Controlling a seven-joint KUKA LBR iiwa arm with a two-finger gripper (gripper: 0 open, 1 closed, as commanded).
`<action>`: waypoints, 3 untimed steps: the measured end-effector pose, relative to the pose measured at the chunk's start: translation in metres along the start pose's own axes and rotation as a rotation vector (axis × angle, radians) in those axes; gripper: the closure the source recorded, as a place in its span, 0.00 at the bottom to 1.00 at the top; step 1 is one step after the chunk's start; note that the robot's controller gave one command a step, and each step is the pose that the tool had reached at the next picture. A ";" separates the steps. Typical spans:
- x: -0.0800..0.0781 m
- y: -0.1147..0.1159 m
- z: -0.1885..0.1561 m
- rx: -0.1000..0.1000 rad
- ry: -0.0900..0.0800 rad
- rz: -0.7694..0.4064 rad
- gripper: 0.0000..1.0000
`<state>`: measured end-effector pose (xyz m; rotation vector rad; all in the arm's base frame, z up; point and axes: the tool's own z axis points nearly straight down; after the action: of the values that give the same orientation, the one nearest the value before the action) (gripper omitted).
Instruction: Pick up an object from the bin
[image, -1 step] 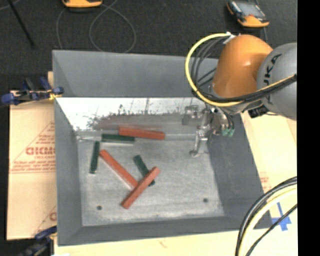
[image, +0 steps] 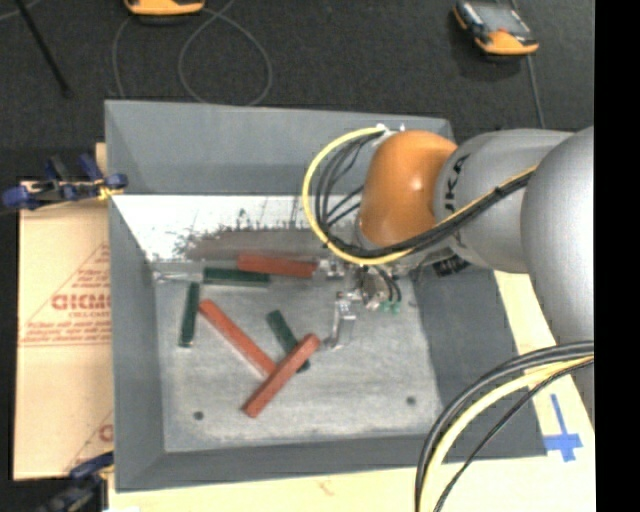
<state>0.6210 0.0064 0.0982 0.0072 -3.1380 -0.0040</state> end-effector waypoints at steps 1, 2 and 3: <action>0.014 0.068 0.028 0.001 -0.005 -0.056 0.00; 0.044 0.140 0.028 -0.001 -0.005 -0.021 0.00; 0.042 0.135 0.027 0.002 -0.007 -0.016 1.00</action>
Offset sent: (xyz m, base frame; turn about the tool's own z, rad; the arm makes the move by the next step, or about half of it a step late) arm -0.0148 0.0645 -0.0282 -0.0486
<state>0.5786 0.1416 0.0713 0.0318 -3.1452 -0.0016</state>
